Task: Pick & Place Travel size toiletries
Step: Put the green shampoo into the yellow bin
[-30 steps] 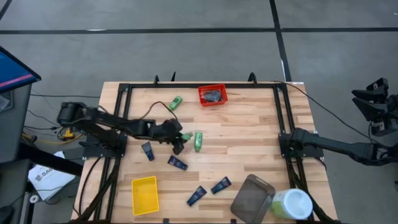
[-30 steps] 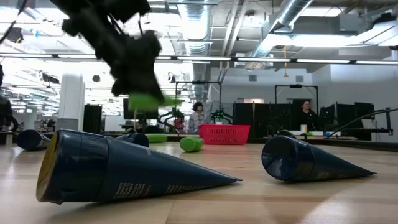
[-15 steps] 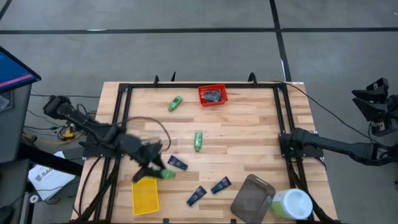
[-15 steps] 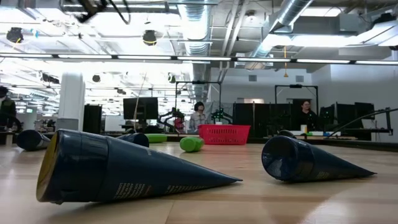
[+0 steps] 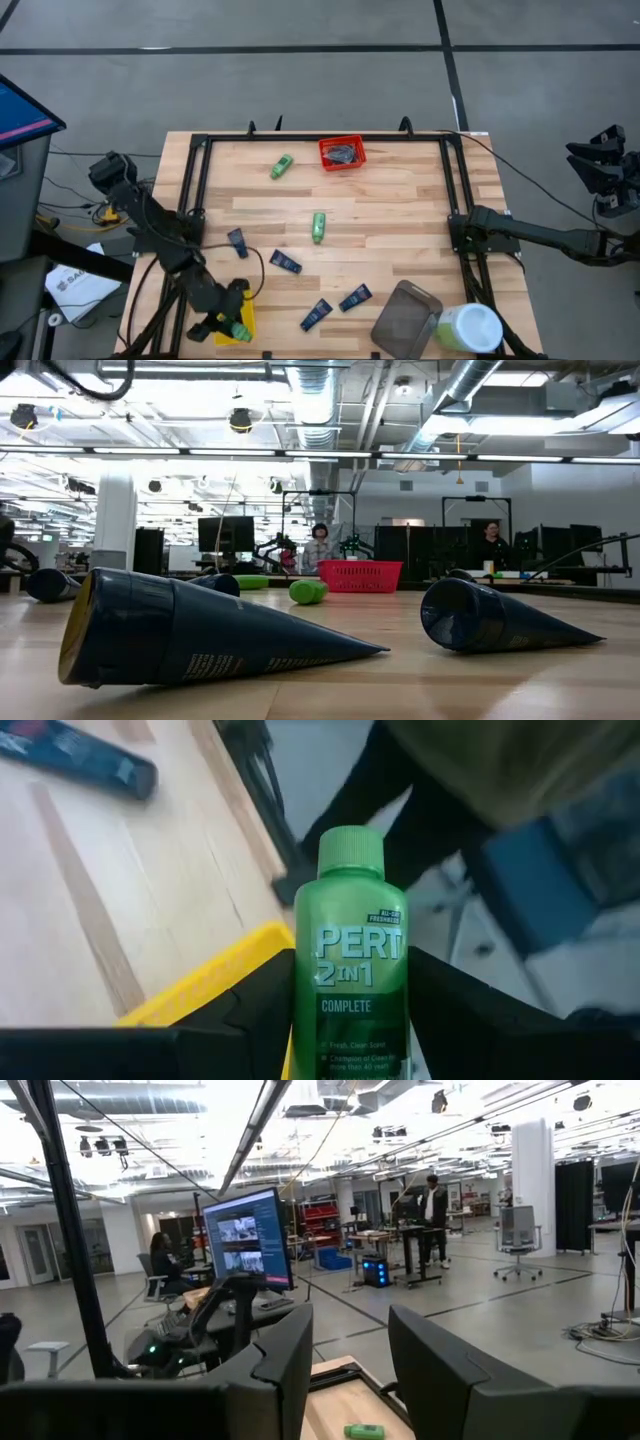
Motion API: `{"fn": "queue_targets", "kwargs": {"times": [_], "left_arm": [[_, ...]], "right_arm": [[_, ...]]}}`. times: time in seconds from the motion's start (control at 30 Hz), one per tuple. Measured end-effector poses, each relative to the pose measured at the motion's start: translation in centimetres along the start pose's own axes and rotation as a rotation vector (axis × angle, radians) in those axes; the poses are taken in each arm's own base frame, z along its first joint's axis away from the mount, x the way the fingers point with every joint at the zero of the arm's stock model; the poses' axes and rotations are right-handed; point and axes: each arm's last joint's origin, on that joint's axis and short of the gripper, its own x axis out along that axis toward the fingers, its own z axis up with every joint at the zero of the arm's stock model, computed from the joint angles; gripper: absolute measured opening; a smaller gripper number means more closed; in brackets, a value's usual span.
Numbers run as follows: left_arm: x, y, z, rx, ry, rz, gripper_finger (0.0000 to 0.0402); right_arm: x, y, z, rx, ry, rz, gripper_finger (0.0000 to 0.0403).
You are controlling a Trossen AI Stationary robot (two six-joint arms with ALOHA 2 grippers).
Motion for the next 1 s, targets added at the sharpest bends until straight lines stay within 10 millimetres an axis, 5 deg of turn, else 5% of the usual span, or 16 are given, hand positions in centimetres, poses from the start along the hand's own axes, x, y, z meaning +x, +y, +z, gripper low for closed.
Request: {"fn": "queue_targets", "kwargs": {"times": [0.23, 0.43, 0.77, 1.0], "left_arm": [[1.3, 0.3, -0.7, 0.131, 0.063, 0.025, 0.0171], [0.5, 0.6, -1.3, 0.432, 0.141, 0.031, 0.0172], [0.0, 0.9, -1.9, 0.685, 0.215, 0.026, 0.0175], [0.0, 1.0, -2.0, 0.722, 0.227, 0.024, 0.0176]], "right_arm": [[0.0, -0.1, 0.0, 0.012, -0.006, -0.047, 0.0127], [0.0, -0.2, 0.0, 0.019, -0.008, -0.055, 0.0127], [0.0, -0.2, 0.0, 0.019, -0.008, -0.055, 0.0127], [0.0, -0.2, 0.0, 0.027, -0.008, -0.055, 0.0127]]}}
